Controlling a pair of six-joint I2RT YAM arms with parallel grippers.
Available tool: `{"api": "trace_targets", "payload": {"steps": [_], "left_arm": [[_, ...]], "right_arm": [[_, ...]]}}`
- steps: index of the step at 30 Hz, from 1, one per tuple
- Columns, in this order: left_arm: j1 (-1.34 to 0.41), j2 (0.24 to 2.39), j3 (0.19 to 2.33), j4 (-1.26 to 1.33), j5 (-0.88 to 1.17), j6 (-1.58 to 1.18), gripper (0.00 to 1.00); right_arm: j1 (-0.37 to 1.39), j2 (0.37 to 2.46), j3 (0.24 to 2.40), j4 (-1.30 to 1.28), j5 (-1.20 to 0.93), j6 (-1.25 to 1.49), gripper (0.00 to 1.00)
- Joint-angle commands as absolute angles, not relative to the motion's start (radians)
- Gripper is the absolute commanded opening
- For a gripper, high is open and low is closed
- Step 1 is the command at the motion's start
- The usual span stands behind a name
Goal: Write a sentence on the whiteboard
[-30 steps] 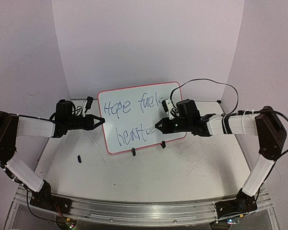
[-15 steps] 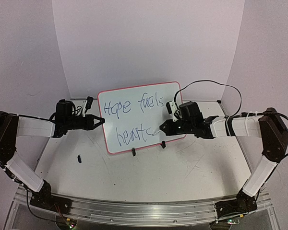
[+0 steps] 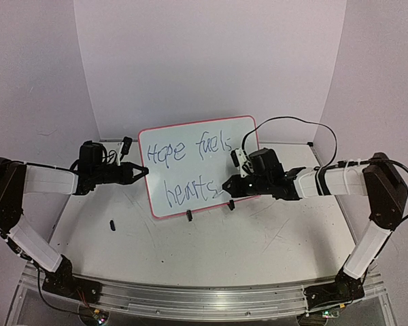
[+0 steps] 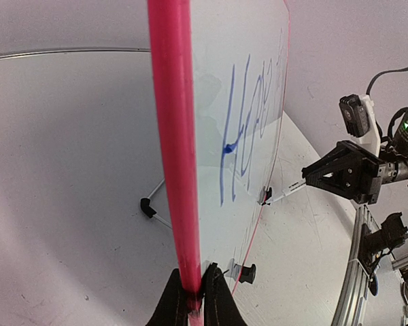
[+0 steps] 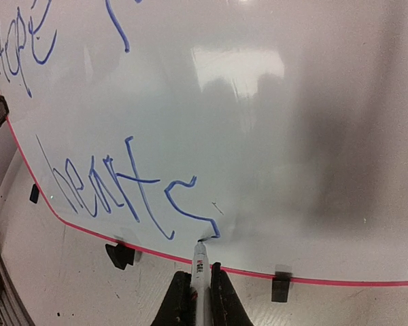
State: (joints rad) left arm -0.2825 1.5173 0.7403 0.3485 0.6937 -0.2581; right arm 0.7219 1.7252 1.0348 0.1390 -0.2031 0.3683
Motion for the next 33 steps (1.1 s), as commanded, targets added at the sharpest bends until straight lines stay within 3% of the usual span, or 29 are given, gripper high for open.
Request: {"api": "trace_targets", "payload": {"steps": [1, 13, 33], "left_arm": [[-0.285, 1.54, 0.77, 0.328, 0.55, -0.193, 0.0], [-0.285, 1.547, 0.775, 0.328, 0.55, -0.193, 0.0], [-0.286, 1.545, 0.772, 0.327, 0.549, -0.192, 0.0]], "right_arm": [[0.732, 1.723, 1.083, 0.187, -0.213, 0.391, 0.0], [0.666, 1.608, 0.973, 0.177, -0.186, 0.376, 0.0], [0.663, 1.692, 1.009, 0.182, -0.182, 0.363, 0.0]]}}
